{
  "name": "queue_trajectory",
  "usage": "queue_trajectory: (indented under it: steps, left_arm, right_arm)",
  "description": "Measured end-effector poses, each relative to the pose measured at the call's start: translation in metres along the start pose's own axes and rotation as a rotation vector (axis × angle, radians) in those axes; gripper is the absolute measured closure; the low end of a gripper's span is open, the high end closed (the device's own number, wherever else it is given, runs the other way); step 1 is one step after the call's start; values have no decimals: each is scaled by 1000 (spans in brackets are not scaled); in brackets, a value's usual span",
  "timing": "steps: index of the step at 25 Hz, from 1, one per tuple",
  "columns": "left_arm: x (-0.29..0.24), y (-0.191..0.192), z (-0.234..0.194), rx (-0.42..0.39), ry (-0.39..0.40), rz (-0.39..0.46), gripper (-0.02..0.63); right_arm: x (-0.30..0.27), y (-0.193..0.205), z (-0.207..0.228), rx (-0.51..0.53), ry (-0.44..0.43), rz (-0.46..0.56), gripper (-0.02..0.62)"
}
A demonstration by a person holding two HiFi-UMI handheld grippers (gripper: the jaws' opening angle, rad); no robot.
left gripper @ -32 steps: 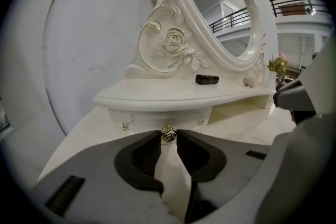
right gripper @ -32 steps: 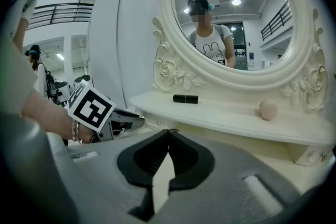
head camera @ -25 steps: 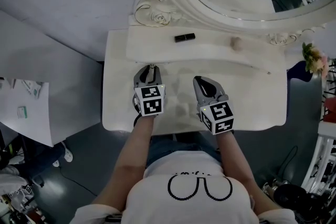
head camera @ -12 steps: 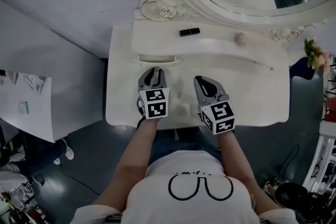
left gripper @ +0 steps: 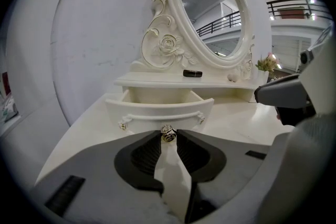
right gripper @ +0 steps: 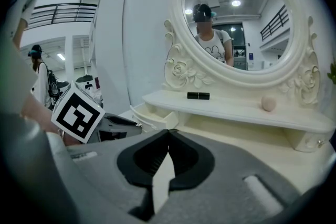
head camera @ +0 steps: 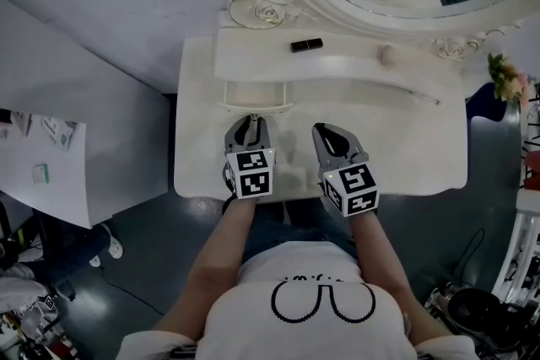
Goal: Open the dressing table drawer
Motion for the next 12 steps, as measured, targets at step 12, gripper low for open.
queue_trajectory:
  steps: [12]
  left_arm:
    - [15,-12,-1,71,60,74,345]
  right_arm:
    - [2,-7,-10,-4,13,22,598]
Point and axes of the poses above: the fingertips, and each gripper's own axes: x backward along the fingers, z to its right, y out of its underside, the point moved 3 cm from there along x, backward along the fingers, and after that the axes turned 5 degrees about -y, right-handed, at the moved point
